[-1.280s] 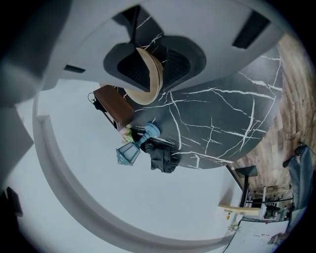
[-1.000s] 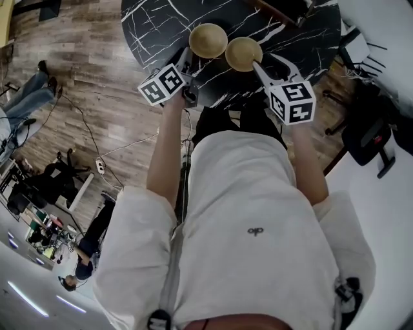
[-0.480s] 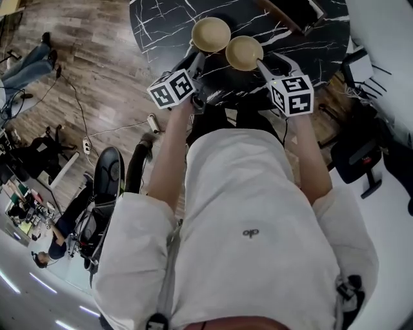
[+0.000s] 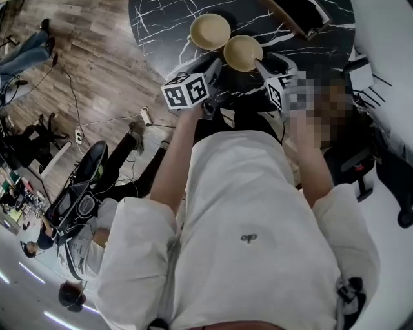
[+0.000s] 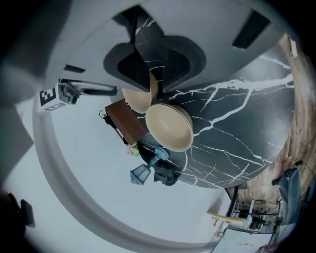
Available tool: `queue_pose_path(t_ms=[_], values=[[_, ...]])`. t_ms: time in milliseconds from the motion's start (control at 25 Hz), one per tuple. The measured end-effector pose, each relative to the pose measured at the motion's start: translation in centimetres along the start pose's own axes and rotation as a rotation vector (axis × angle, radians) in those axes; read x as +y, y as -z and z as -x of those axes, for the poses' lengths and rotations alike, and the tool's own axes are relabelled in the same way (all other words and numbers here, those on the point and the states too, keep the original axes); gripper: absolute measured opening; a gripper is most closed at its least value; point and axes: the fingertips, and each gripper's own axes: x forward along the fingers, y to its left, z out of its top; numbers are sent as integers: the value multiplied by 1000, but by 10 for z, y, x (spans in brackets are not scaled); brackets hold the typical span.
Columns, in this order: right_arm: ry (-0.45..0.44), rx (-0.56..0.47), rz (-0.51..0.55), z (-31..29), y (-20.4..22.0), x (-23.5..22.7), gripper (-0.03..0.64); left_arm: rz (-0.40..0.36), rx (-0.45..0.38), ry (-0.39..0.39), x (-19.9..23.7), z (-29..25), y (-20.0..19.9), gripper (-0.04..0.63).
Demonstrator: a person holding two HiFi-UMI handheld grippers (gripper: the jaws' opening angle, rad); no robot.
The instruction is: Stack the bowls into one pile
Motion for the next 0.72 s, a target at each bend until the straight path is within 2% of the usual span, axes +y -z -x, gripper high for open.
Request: queue_pose_path(t_ms=[360,720], values=[[-17,33,15,-12,8,-6,168,5,22,28,-12,-17,10,69],[-28,56,17,-19,12,-8,150,3,40,18,-16,-27,14,69]])
